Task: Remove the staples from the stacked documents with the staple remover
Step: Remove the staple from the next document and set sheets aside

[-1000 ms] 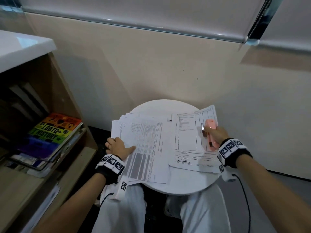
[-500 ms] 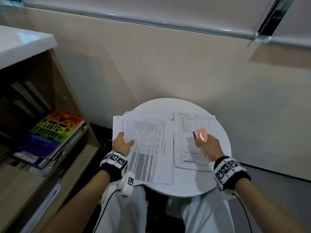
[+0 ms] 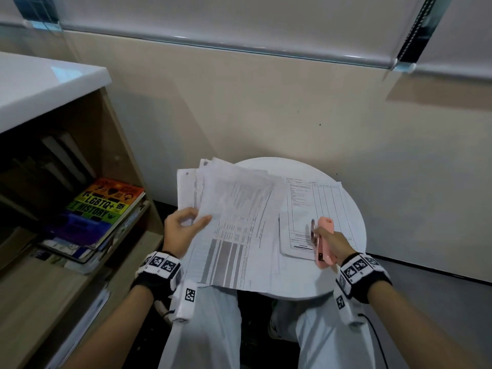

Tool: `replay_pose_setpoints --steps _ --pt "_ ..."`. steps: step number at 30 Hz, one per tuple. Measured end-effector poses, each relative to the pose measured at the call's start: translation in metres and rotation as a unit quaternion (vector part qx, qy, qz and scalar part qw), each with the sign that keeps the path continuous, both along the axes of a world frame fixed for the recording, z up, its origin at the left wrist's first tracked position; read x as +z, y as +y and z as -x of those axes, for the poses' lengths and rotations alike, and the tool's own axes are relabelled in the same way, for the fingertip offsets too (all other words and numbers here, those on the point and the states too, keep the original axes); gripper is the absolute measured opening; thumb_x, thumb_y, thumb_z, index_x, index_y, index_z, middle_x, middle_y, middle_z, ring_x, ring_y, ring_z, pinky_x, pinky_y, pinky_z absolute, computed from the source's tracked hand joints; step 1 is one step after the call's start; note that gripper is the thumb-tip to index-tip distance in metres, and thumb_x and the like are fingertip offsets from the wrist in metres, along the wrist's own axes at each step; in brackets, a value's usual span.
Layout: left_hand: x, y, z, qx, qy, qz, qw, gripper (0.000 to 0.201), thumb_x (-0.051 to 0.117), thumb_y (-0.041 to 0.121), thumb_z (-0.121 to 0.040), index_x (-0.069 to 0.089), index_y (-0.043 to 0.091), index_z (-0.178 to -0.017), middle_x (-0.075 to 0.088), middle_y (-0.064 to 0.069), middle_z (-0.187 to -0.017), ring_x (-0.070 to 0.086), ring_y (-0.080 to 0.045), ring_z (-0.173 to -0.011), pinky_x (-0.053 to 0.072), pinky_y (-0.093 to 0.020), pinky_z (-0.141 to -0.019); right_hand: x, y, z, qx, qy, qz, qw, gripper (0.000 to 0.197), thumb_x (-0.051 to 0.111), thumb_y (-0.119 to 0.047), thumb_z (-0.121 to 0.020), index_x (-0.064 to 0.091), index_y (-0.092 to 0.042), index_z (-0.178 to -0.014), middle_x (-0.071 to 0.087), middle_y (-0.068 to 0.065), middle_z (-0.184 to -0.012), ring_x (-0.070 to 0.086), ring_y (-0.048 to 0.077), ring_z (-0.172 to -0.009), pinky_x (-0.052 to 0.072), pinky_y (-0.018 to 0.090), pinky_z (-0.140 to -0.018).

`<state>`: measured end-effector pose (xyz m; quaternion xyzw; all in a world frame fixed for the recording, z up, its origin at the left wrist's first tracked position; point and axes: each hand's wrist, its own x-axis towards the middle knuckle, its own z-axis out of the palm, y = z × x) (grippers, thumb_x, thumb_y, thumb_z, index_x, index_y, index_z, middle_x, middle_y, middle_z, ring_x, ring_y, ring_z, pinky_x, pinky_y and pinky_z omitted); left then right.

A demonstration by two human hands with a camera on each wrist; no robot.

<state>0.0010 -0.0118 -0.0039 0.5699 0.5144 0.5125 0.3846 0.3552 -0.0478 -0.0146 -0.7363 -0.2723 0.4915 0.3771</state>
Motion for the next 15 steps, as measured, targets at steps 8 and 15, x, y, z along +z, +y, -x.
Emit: replay_pose_setpoints --steps 8,15 --pt "0.033 -0.018 -0.011 -0.073 -0.113 0.046 0.990 0.064 0.073 0.004 -0.078 0.041 0.032 -0.126 0.051 0.011 -0.128 0.057 -0.006 -0.115 0.055 -0.029 -0.088 0.001 -0.001 -0.001 -0.017 0.002 0.007 1.000 0.021 0.058 -0.021 -0.091 0.060 -0.001 -0.095 0.064 0.009 -0.073 0.056 0.021 -0.063 0.045 0.029 -0.063" --pt "-0.021 -0.053 -0.056 -0.137 0.148 0.178 0.963 0.054 0.065 0.017 -0.088 0.045 0.012 -0.138 0.044 -0.001 -0.145 0.039 -0.012 -0.133 0.025 -0.026 -0.115 0.012 -0.004 0.001 -0.043 0.023 0.010 0.999 0.027 0.061 -0.031 -0.090 0.054 -0.004 -0.089 0.059 0.013 -0.074 0.055 0.022 -0.063 0.044 0.028 -0.056"
